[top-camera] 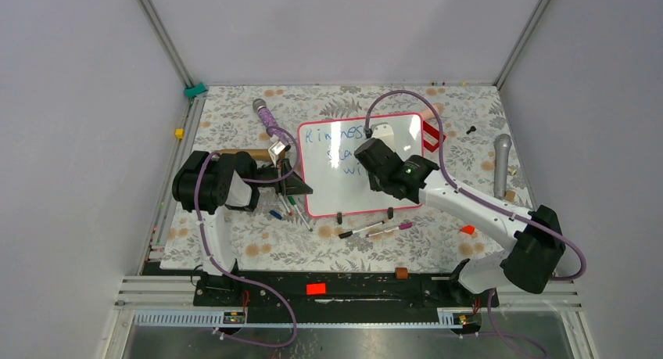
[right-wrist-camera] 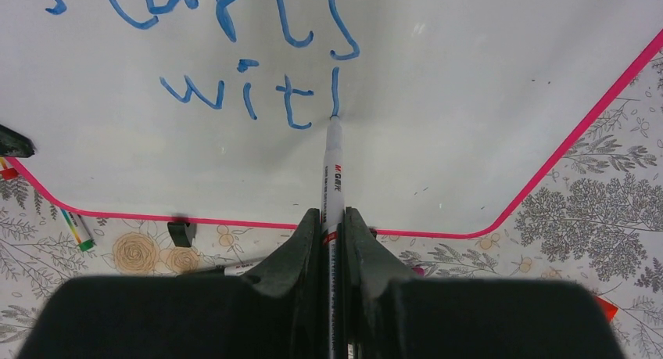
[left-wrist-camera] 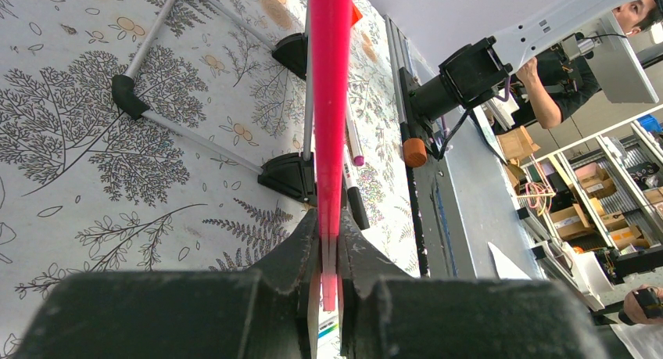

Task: Write a sentence on the whiteboard

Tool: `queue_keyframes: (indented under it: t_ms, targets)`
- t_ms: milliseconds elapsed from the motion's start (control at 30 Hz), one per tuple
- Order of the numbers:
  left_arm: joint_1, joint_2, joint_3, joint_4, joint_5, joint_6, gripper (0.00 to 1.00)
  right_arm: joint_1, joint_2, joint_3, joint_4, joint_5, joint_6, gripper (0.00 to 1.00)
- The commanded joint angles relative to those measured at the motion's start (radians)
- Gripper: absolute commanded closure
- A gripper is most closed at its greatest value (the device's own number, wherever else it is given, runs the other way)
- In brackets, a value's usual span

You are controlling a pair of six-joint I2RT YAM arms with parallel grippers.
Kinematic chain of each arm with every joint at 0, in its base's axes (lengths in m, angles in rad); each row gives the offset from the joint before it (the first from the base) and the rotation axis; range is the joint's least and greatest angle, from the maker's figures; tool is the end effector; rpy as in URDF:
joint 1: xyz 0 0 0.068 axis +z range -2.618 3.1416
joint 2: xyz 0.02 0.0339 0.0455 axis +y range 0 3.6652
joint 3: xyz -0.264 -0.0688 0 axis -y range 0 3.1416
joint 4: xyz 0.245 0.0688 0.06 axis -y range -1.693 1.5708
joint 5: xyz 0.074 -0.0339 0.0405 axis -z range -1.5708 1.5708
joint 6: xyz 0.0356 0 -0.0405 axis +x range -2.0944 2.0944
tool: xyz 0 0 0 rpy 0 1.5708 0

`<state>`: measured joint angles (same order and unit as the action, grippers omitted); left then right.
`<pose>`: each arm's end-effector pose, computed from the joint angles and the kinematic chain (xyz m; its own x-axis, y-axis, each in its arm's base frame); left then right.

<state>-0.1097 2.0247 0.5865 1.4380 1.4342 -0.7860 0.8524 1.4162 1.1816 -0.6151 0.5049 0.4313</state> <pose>0.3008 -0.0686 0.1158 -0.7074 -0.0190 -0.7065 0.7063 0.0190 -0.7077 0.2111 0.2153 0.2968 -0.6367 -0.1723 -0.7516 -0.2010 0.9781 -0.0540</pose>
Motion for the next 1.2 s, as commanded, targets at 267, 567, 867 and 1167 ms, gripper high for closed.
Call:
queue_keyframes:
  t_ms: [267,567,867,1167]
  targets:
    - [0.001,0.0,-0.001,0.036,0.013,0.019,1.0,-0.009,0.008,0.027,0.013,0.023,0.009,1.0]
    - [0.001,-0.002,0.0,0.036,0.014,0.019,1.0,-0.031,0.041,0.096,0.013,0.036,-0.032,1.0]
    - [-0.001,-0.003,-0.001,0.036,0.015,0.018,1.0,-0.047,0.023,0.082,0.013,0.037,-0.04,1.0]
    - [-0.001,-0.001,0.001,0.036,0.014,0.018,1.0,-0.052,-0.014,0.018,0.003,0.036,-0.003,1.0]
